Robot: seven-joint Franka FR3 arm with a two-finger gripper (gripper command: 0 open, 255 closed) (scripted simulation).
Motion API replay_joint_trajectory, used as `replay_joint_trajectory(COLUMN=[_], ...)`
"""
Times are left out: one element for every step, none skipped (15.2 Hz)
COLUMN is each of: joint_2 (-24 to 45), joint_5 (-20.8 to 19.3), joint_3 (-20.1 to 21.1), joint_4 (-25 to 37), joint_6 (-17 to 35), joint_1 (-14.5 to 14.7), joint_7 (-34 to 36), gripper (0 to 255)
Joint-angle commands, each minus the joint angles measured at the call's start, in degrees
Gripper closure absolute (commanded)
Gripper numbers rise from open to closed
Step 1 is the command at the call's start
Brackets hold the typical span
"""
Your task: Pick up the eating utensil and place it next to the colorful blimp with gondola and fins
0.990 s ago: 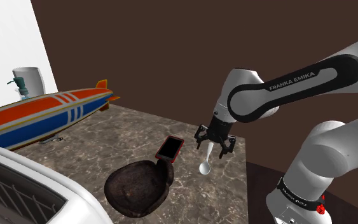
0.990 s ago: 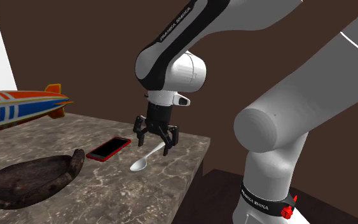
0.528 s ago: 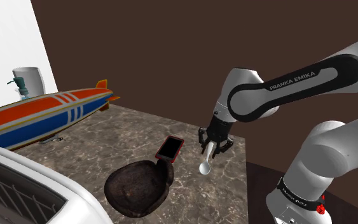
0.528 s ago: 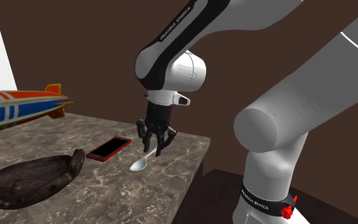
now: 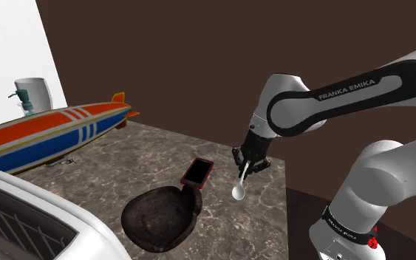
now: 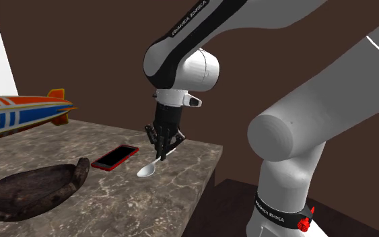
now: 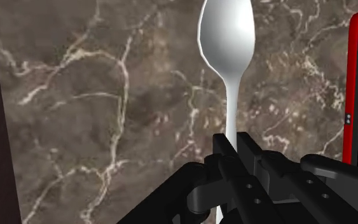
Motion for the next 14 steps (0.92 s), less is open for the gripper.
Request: replay_joint_trajectory(joint_2=[-1.3,-1.9,-2.6,-3.2,-3.8,-4.3,-4.8,-5.3,-5.8,-6.2,-6.6,-6.9,-7.3,-7.6], joint_5=[-1.0,-1.4,-1.9,-2.3,-2.7,-3.2,-3.6,-4.0,-4.4,-4.7,-5.1,-5.5,-5.9,-6.2], joint_3=[-0.6,-1.0,-1.3,-1.6,-1.9,-2.2,-2.5,-2.9,-3.2,-3.5,-3.8,-4.1,-4.4,-4.7], joint_4=[0.9,1.3,1.8,2.2,2.7,3.1,3.6,4.1,4.7,5.2,5.8,6.3,6.9,7.5], joint_6=[-2.1,-3.2,-4.3,-5.3,-6.3,-7.3,-8.3,-9.3,-10.2,-11.1,-12.1,-13.0,-13.8,-14.7], joint_1=[-0.3,-0.4,-0.6,-0.7,-0.8,-0.9,-1.0,-1.1,-1.2,-1.4,-1.5,-1.6,-1.7,-1.8], joint_7=[0.5,0.7,1.0,1.2,1.5,1.7,1.9,2.2,2.4,2.6,2.8,3.0,3.2,3.4], gripper=[255,255,255,255,255,255,255,255,255,255,255,255,255,255])
